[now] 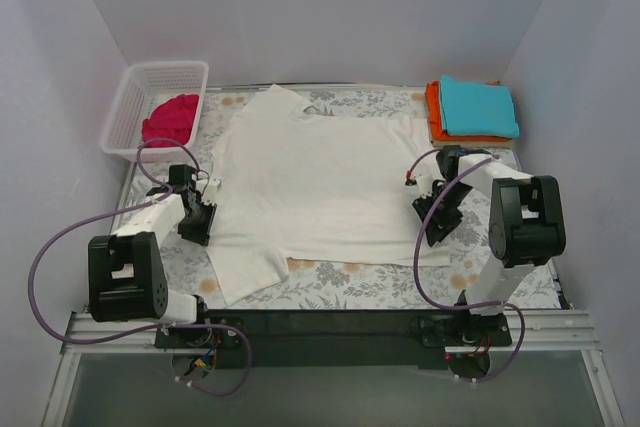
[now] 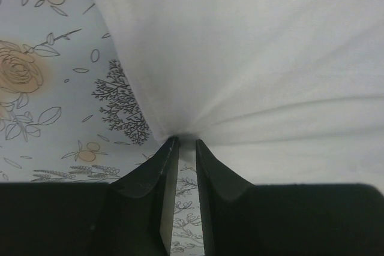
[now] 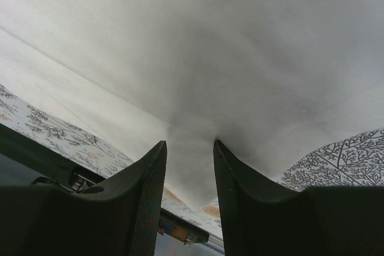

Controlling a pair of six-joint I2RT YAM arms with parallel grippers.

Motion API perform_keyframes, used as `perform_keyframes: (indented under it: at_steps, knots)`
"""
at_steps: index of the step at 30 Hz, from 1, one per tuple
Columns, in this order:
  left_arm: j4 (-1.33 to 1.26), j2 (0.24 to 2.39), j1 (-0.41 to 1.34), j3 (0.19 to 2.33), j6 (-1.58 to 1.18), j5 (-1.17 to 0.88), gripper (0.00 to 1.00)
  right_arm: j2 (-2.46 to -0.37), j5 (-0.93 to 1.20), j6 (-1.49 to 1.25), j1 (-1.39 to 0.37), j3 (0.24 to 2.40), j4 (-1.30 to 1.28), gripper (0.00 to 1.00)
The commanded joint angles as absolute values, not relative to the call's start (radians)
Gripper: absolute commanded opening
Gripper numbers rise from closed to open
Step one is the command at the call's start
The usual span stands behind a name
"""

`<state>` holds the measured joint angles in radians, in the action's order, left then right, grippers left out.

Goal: Fold and stack the t-shirts
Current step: Fold the tshirt

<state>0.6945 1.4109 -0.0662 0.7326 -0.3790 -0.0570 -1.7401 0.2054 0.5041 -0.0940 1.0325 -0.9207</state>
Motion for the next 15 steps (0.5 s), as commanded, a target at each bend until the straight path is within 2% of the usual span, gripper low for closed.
perform_keyframes:
  at_steps: [1,3,5,10,15]
  knots:
    - [0.663,1.387,-0.097,0.727,-0.339,0.048,0.2,-1.743,0.104,0.525,-0.09,1.054,-0.773,0.39]
    - [0.679,1.385,-0.1,0.761,-0.327,0.038,0.21,-1.75,0.094,0.523,-0.097,1.078,-0.776,0.39]
    - [0.733,1.367,-0.098,0.791,-0.295,-0.056,0.22,-1.758,0.094,0.534,-0.101,1.109,-0.781,0.39]
    - [0.836,1.282,-0.095,0.935,-0.264,-0.27,0.35,-1.666,0.254,0.589,-0.112,1.183,-0.922,0.41]
    - [0.799,1.405,-0.081,1.06,-0.32,-0.321,0.39,-1.631,0.275,0.555,-0.115,1.273,-0.925,0.45]
